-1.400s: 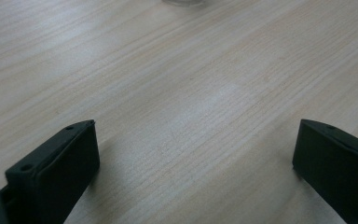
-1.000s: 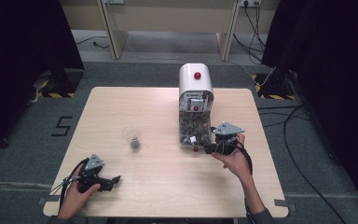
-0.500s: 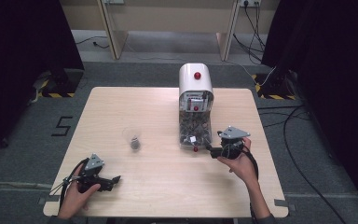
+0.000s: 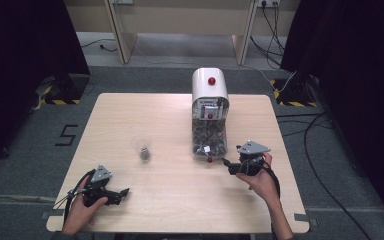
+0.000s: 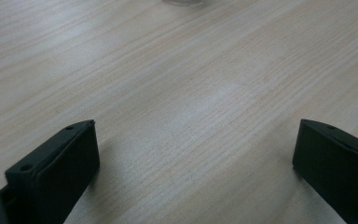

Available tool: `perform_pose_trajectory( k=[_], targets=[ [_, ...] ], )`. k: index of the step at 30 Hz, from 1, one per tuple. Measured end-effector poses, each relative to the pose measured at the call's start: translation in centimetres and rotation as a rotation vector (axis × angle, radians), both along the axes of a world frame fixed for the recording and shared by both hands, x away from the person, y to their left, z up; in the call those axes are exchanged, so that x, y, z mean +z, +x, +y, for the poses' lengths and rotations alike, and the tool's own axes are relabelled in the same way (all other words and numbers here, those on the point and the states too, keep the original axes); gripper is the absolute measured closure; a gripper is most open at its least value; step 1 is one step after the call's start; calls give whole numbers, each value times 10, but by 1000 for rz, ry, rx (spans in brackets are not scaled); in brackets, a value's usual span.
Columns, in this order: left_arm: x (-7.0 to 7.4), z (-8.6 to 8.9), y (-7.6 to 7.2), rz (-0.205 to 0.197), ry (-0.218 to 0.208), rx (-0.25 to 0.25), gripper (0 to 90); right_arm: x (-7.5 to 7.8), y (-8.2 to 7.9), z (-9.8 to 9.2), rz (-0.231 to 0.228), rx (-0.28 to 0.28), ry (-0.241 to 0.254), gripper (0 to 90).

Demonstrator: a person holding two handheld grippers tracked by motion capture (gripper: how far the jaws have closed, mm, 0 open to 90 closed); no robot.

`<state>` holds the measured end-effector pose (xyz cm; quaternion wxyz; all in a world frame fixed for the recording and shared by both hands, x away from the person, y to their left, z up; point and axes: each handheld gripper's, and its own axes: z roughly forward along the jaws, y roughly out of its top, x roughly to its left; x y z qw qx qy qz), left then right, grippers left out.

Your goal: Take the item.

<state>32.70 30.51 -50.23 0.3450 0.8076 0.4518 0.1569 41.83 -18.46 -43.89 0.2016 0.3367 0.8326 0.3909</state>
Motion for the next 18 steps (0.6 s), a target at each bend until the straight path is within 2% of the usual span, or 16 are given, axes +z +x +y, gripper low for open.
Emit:
perform_pose_trajectory(
  k=[18],
  targets=[
    [0, 0, 0, 0, 0, 0, 0, -16, -11, -11, 33, -12, -21, 266]
  ],
)
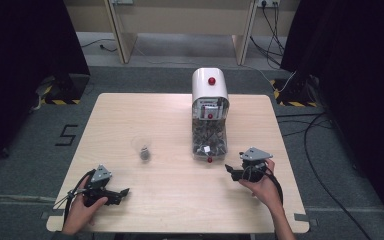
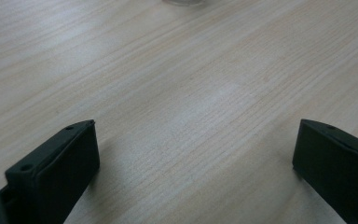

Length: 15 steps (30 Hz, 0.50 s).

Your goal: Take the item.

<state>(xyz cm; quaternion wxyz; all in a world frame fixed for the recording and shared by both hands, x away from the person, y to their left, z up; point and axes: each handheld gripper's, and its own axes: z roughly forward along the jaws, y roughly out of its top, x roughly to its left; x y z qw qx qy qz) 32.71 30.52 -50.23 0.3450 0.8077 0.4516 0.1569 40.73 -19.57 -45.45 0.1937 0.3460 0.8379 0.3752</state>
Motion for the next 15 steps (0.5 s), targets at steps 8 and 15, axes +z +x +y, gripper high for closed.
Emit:
perform_pose_trajectory(
  k=[8, 15],
  targets=[
    [0, 0, 0, 0, 0, 0, 0, -7, -7, -4, 15, 1, -10, 266],
    [0, 0, 0, 0, -1, 0, 0, -12, -16, -11, 20, -2, -9, 266]
  ],
)
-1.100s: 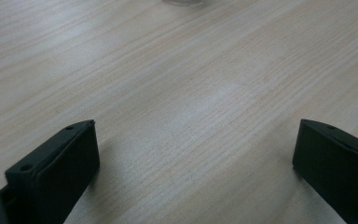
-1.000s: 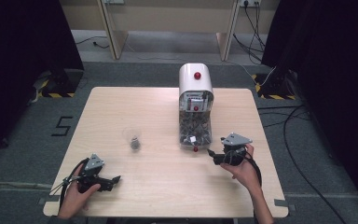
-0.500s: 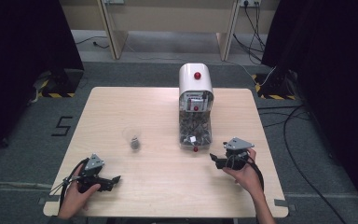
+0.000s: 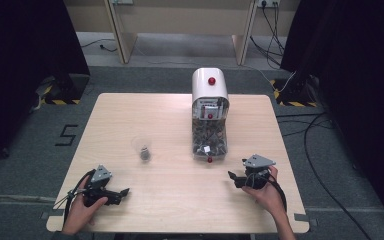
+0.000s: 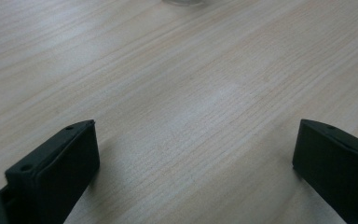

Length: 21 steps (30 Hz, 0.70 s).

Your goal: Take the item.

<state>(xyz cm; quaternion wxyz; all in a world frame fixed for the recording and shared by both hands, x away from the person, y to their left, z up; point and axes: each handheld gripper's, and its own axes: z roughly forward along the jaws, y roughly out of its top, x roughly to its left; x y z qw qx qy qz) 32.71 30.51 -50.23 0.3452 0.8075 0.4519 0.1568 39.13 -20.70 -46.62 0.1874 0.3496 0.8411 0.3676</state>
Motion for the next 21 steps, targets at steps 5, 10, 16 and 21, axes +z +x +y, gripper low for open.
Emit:
perform_pose_trajectory(
  k=[5, 10, 16, 21],
  targets=[
    [0, 0, 0, 0, 0, 0, 0, -2, -5, -2, 2, 0, 3, 266],
    [0, 0, 0, 0, 1, 0, 0, -2, -8, -4, -1, 1, 1, 266],
    [0, 0, 0, 0, 1, 0, 0, -4, -10, -5, 8, -2, -2, 265],
    [0, 0, 0, 0, 1, 0, 0, -6, -12, -6, 7, -1, -3, 264]
  ],
)
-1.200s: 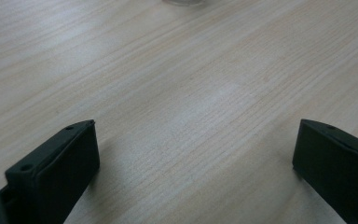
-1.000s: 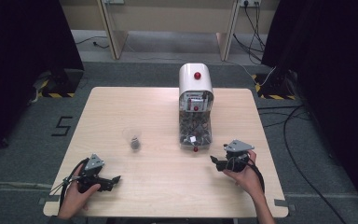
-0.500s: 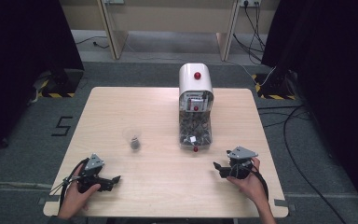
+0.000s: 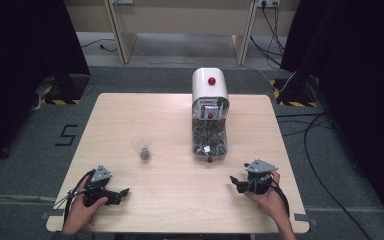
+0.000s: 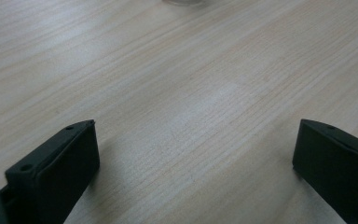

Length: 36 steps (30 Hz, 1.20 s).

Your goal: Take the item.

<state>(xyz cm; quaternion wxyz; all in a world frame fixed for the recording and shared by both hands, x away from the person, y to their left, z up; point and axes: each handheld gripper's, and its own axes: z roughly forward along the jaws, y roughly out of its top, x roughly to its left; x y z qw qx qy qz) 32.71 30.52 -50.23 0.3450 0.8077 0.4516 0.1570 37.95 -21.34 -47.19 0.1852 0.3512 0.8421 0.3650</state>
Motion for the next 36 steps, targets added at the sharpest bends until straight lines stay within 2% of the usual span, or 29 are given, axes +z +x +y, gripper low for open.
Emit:
perform_pose_trajectory(
  k=[11, 27, 28, 32, 35, 36],
  targets=[
    [0, 0, 0, 0, 0, 0, 0, -5, -5, -3, 15, 1, -8, 261],
    [0, 0, 0, 0, -1, 0, 0, -13, -21, -10, 42, -26, -26, 254],
    [0, 0, 0, 0, -1, 0, 0, -13, -23, -10, 59, -33, -18, 254],
    [0, 0, 0, 0, 0, 1, 0, -13, -25, -11, 67, -35, -18, 253],
    [0, 0, 0, 0, 0, 0, 0, -14, -26, -12, 106, -57, 4, 243],
    [0, 0, 0, 0, 0, 0, 0, -14, -27, -12, 104, -57, 5, 237]
  ],
)
